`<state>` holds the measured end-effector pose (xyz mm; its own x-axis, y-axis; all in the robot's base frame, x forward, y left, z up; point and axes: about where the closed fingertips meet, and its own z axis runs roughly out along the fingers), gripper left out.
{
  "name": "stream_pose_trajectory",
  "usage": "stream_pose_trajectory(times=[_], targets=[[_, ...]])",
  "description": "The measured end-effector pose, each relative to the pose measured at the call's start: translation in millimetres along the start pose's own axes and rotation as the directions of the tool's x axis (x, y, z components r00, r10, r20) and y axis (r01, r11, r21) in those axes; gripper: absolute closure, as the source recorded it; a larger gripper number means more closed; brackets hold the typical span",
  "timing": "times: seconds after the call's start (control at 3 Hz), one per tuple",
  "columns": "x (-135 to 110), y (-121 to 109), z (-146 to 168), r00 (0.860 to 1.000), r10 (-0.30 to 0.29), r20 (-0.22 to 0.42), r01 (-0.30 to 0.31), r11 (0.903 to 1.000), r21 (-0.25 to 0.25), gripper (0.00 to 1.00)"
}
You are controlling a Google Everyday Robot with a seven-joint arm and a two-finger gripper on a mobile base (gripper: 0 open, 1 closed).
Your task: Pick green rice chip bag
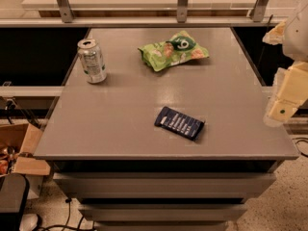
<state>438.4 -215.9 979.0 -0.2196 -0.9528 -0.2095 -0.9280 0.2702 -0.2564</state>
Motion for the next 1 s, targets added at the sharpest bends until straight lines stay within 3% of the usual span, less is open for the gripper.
stream_pose_trajectory(times=[0.33, 1.0], targets=[[-3.3, -1.2, -0.6, 1.0, -0.011, 0.009, 0.011, 0.9998, 0.014, 0.0], [-29.6, -19.1, 33.1, 0.991, -0.119, 0.067, 0.119, 0.9928, 0.006, 0.0]])
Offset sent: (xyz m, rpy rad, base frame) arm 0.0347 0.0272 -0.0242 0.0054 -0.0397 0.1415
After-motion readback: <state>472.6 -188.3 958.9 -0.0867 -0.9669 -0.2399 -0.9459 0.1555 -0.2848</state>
